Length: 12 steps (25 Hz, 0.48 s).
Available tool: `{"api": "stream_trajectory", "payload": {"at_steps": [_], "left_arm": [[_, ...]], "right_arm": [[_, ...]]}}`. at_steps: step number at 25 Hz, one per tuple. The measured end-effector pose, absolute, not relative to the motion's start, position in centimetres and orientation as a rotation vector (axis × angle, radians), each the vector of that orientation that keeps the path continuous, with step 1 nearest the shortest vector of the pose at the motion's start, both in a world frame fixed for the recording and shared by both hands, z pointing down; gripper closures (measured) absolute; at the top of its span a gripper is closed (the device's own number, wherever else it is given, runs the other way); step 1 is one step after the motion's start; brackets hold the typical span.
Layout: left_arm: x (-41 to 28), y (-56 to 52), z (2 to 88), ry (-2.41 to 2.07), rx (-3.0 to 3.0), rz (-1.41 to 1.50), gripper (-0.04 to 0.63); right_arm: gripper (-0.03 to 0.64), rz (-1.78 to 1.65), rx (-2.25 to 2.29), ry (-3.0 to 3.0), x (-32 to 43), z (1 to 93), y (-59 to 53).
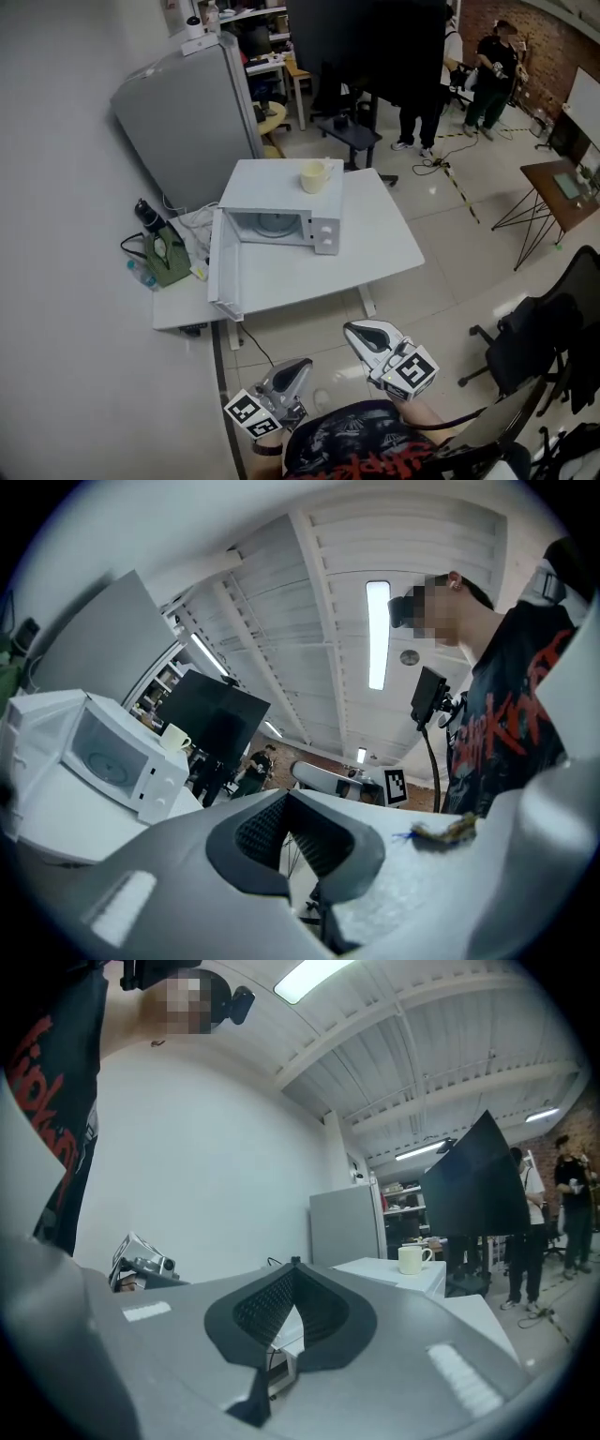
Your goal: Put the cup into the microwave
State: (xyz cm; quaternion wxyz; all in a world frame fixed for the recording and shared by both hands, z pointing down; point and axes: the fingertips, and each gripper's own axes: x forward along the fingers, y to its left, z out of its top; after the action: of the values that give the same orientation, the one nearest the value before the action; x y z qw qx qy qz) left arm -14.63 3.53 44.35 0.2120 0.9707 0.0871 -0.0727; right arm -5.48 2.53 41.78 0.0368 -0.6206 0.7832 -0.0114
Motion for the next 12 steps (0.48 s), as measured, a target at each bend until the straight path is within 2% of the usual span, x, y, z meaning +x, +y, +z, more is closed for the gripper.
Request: {"api": "stream_trajectory", "payload": {"at_steps": [12], "left_arm": [[-9.9,-1.4,48.8,0.374,2.635,-0.081,0.595]], "right_arm": [[0.615,-0.222,-2.097,2.314,-1.0,47.0,0.4]]}}
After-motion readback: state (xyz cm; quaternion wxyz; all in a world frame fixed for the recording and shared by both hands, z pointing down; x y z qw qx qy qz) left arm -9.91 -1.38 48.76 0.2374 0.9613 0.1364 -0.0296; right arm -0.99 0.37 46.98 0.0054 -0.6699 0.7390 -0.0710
